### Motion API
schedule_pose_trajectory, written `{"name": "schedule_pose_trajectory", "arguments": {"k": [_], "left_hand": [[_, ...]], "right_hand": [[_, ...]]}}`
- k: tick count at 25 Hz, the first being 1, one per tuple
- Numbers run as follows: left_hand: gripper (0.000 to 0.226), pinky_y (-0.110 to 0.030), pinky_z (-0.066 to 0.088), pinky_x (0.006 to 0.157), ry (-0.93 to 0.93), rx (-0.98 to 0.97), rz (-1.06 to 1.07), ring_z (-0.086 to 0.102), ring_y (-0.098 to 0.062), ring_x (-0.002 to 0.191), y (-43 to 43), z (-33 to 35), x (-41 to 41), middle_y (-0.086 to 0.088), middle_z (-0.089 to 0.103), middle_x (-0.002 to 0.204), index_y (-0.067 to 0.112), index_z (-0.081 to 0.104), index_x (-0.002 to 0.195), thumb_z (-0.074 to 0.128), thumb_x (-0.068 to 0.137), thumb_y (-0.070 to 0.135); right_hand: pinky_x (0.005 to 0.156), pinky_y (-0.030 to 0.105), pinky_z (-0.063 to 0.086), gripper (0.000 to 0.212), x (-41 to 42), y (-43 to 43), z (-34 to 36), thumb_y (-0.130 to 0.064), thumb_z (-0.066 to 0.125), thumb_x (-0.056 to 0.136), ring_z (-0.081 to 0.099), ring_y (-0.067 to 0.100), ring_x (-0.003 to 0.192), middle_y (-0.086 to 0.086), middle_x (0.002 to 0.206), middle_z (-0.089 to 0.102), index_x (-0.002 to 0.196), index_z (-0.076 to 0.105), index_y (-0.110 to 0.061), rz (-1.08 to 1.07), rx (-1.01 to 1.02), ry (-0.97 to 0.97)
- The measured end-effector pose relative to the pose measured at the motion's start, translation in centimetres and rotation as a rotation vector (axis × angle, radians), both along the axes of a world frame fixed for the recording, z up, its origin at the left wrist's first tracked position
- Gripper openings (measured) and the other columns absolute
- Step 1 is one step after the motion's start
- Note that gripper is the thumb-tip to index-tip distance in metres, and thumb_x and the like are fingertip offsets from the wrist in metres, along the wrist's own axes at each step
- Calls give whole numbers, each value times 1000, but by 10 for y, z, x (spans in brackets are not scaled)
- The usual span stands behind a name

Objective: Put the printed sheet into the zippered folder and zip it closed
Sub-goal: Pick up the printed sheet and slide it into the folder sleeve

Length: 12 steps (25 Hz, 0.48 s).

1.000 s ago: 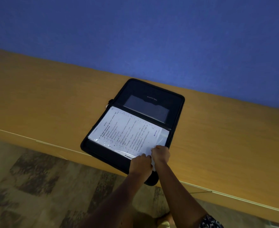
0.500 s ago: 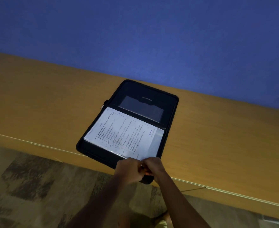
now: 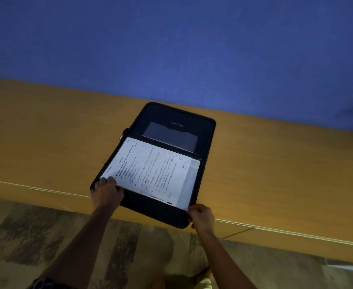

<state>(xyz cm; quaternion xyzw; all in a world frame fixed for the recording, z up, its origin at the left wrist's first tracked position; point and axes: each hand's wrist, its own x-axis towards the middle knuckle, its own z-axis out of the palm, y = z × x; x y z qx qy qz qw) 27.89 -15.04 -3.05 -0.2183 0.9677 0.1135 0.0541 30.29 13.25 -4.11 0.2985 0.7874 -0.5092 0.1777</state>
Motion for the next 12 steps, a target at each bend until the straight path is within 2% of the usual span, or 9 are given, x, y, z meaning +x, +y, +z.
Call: {"name": "schedule_pose_trajectory", "arguments": {"k": [3, 6, 8, 12], "left_hand": [[51, -49, 40, 96, -44, -28, 96, 43, -39, 121, -13, 1, -1, -22, 45, 131, 2, 45, 130, 59, 87, 26], [56, -51, 37, 100, -92, 22, 162, 37, -41, 128, -20, 1, -3, -25, 39, 137, -2, 38, 134, 56, 90, 26], [57, -50, 36, 102, -134, 56, 171, 36, -41, 130, -22, -1, -3, -25, 37, 140, -1, 36, 136, 55, 92, 29], [56, -50, 36, 103, -175, 52, 147, 34, -41, 132, -21, -6, 0, -24, 33, 143, 0, 36, 138, 52, 95, 33]], "right_hand": [[80, 31, 54, 30, -2, -9, 0, -12, 65, 83, 62, 26, 94, 11, 106, 67, 113, 66, -14, 27, 150, 108], [97, 40, 49, 38, -8, -18, -2, -16, 64, 88, 55, 33, 113, 16, 119, 57, 125, 61, -14, 60, 214, 157], [101, 42, 47, 42, -14, -24, -3, -23, 66, 88, 52, 33, 117, 15, 123, 56, 128, 60, -13, 39, 168, 123], [96, 40, 50, 32, -22, -37, -4, -23, 71, 84, 56, 30, 111, 13, 117, 63, 113, 68, -9, 9, 135, 97]]}}
